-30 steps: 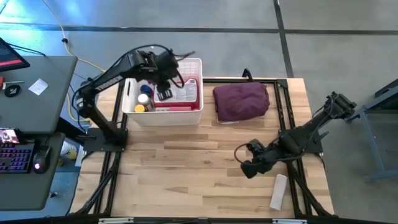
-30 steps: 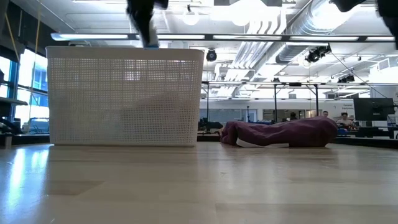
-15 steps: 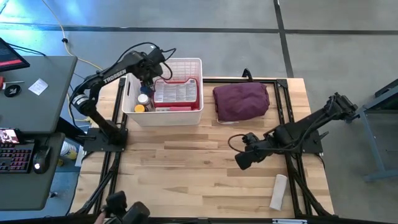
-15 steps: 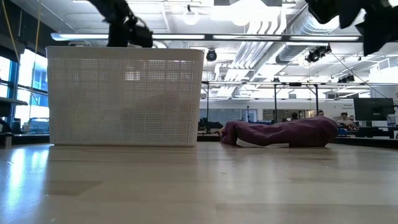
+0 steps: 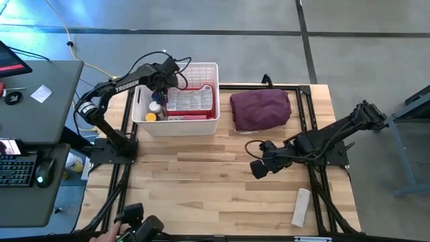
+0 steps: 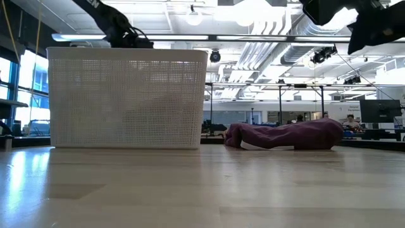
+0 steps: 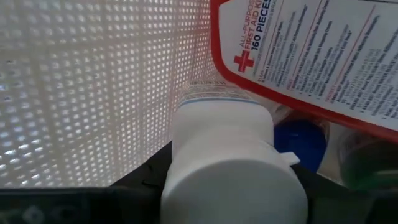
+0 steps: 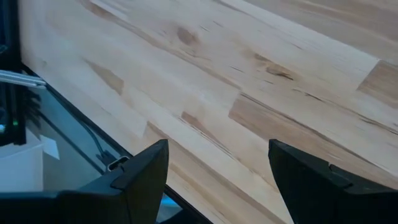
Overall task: Pick & place medical supplies in basket/bin
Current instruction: Put the white pill bottle into the white bin, then put the white bandage into the white bin
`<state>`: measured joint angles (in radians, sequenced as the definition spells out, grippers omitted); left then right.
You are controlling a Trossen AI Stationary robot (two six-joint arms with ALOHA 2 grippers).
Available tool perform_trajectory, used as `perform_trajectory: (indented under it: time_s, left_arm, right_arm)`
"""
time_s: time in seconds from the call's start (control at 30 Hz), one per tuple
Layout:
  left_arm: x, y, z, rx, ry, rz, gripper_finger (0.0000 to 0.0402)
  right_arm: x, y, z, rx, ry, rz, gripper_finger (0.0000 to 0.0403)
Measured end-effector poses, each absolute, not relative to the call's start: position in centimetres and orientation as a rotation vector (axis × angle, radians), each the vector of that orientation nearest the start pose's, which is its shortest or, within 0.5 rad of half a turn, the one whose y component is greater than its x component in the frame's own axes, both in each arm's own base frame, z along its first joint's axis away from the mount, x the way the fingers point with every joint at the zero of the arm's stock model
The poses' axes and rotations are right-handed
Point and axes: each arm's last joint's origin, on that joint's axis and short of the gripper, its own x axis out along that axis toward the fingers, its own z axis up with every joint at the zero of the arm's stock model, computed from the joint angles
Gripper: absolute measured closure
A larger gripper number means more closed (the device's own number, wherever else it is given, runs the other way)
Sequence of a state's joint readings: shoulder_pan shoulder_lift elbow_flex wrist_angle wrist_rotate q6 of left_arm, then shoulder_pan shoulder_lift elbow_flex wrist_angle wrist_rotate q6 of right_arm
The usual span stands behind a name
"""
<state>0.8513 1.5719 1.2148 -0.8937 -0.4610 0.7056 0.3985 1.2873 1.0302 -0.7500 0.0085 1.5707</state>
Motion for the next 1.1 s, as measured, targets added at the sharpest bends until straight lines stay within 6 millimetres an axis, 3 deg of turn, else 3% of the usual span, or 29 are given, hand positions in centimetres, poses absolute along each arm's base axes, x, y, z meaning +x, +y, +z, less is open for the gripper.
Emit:
perform_trajectory:
  time_s: [0.33, 0.7, 0.9, 1.1]
  left_arm:
    - [18.2, 22.9, 23.0, 0.281, 1.698, 0.576, 0.0188]
    - [18.2, 23.0, 22.9, 0.296, 1.704, 0.605, 0.0181]
    - [18.2, 23.0, 22.9, 0.298, 1.708, 0.611, 0.0142]
    - [18.2, 23.0, 22.9, 0.304, 1.713, 0.621, 0.0075]
  right_arm:
    - [23.2, 9.6, 27.2, 1.204, 0.975, -0.493, 0.0137]
    - [23.2, 9.7, 27.2, 1.205, 0.982, -0.487, 0.0137]
    - [23.0, 10.2, 27.2, 1.200, 0.992, -0.464, 0.0137]
    - [22.8, 10.6, 27.2, 1.188, 1.004, -0.447, 0.0137]
